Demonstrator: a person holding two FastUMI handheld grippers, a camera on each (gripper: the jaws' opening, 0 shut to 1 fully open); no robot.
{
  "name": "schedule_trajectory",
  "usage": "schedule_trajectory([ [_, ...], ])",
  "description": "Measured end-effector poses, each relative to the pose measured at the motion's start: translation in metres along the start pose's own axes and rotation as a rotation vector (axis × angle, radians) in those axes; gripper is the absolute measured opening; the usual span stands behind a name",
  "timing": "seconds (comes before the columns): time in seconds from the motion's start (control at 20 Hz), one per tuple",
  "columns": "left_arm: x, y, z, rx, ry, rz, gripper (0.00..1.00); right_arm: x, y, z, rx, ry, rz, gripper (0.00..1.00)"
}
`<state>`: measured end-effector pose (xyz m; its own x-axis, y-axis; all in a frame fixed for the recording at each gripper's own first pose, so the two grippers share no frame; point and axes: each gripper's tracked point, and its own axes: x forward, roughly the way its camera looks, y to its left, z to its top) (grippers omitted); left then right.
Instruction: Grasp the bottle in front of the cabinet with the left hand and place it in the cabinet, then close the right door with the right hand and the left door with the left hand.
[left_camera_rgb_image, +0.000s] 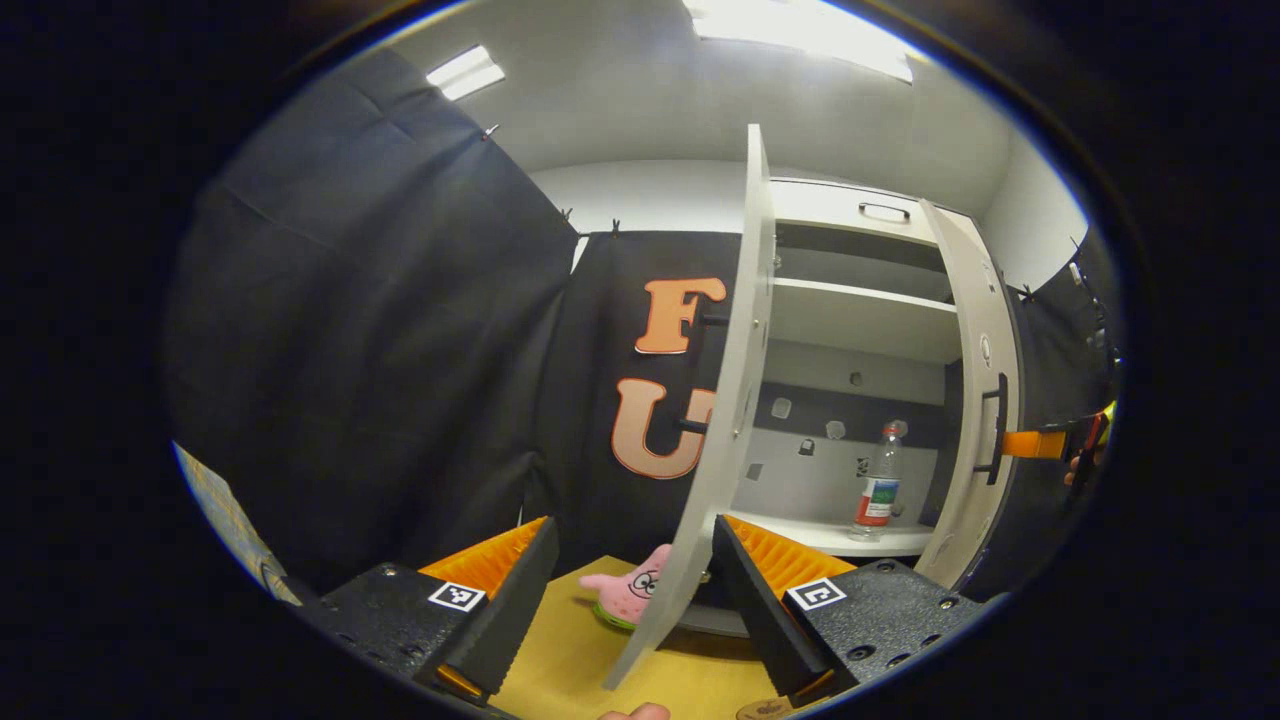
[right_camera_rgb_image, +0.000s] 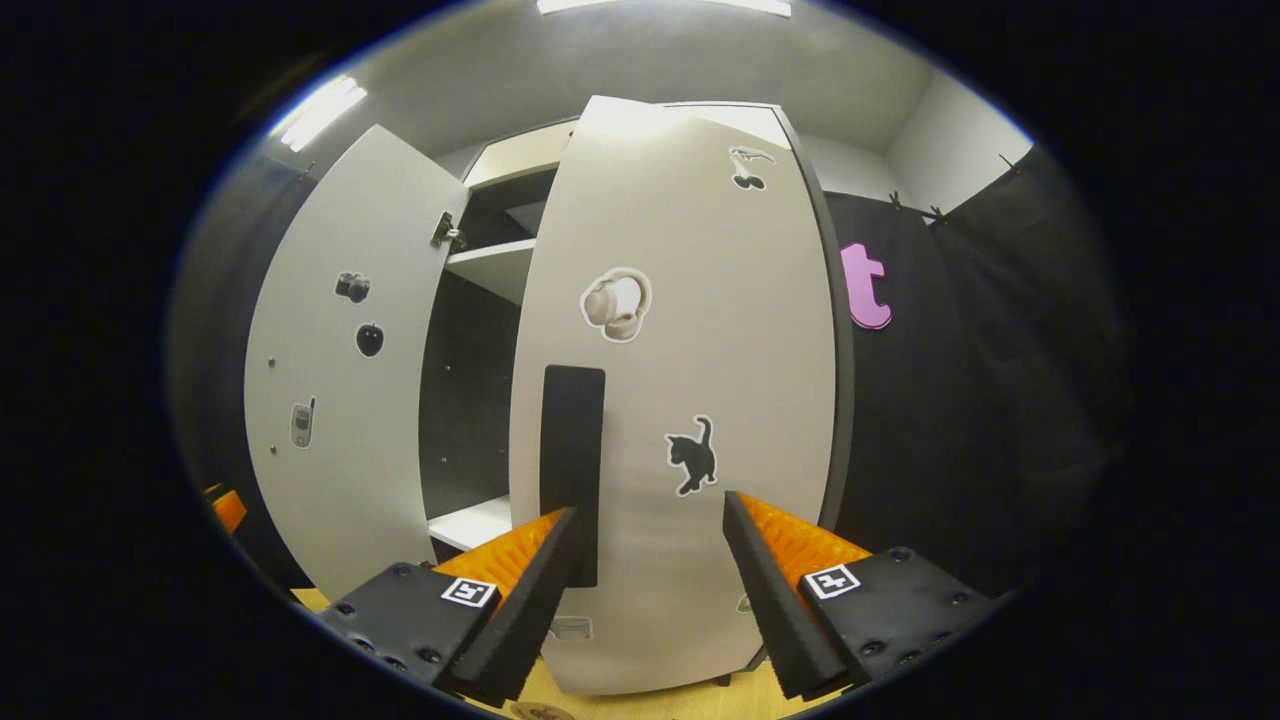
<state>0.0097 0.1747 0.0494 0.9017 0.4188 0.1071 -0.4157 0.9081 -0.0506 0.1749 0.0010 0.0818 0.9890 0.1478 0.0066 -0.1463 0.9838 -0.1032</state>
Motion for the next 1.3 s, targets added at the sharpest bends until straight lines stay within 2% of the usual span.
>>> schedule_trajectory([
  [0.05, 0.002, 0.009, 0.003, 0.009, -0.007, 0.021, 0.94, 0.003, 0.001, -0.003, 0.004, -0.004, -0.004, 0.95],
  [0.25, 0.012, 0.039, 0.010, 0.048, -0.010, 0.083, 0.94, 0.017, 0.005, -0.007, 0.058, -0.002, 0.003, 0.96],
  [0.3, 0.017, 0.044, 0.012, 0.051, -0.009, 0.092, 0.92, 0.019, 0.005, -0.008, 0.073, 0.000, 0.007, 0.95],
  [0.35, 0.023, 0.049, 0.014, 0.050, -0.008, 0.100, 0.94, 0.022, 0.006, -0.009, 0.081, -0.006, 0.013, 0.95],
  [0.7, 0.060, 0.044, 0.021, 0.012, -0.023, 0.070, 0.94, 0.028, 0.006, -0.011, 0.093, -0.009, -0.017, 0.95],
  [0.8, 0.075, 0.035, 0.027, -0.002, -0.027, 0.048, 0.94, 0.019, 0.005, -0.010, 0.105, -0.011, -0.018, 0.96],
  [1.0, 0.111, 0.026, 0.050, 0.037, -0.067, 0.022, 0.94, -0.021, -0.003, -0.012, 0.131, -0.020, -0.017, 0.96],
  [1.3, 0.121, 0.013, 0.058, 0.096, -0.091, 0.006, 0.94, -0.063, -0.034, -0.029, 0.118, 0.014, -0.085, 0.96],
])
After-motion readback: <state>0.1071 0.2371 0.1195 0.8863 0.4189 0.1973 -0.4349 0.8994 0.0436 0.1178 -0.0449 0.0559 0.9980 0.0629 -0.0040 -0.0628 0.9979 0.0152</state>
